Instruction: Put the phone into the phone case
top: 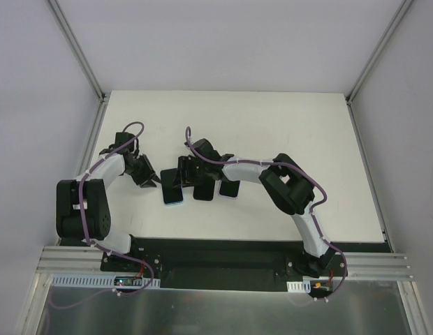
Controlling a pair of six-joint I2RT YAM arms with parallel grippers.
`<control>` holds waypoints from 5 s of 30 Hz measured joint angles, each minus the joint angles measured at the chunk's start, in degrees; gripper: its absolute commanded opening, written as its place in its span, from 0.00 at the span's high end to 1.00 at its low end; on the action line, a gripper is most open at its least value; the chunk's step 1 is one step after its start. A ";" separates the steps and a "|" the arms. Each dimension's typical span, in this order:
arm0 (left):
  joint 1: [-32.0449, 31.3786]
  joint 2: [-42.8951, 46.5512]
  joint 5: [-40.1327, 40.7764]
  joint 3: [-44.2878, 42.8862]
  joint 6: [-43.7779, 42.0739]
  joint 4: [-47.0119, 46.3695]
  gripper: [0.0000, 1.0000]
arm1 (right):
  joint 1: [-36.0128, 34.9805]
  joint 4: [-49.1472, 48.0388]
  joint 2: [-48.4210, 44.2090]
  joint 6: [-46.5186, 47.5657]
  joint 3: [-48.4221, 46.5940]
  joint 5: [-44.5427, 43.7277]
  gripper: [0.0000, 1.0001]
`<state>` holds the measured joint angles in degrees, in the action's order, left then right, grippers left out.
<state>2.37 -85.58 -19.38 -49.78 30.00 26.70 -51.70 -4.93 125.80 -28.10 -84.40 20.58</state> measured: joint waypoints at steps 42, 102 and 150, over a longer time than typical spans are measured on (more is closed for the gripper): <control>1.86 -6.14 -8.98 1.68 -0.39 -3.82 0.94 | 2.73 -9.20 1.99 -9.20 2.14 12.13 0.38; 3.74 -3.48 -12.70 6.49 2.40 -9.42 0.86 | 5.33 -32.79 7.06 -22.84 9.53 21.62 0.87; 4.50 16.57 -47.56 15.72 18.03 -41.20 1.00 | 12.96 -66.20 -9.25 -42.16 28.30 39.52 0.90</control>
<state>6.87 -69.01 -66.94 -34.06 48.03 -14.50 -38.74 -71.13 116.55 -70.26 -56.10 60.10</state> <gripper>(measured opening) 0.171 0.167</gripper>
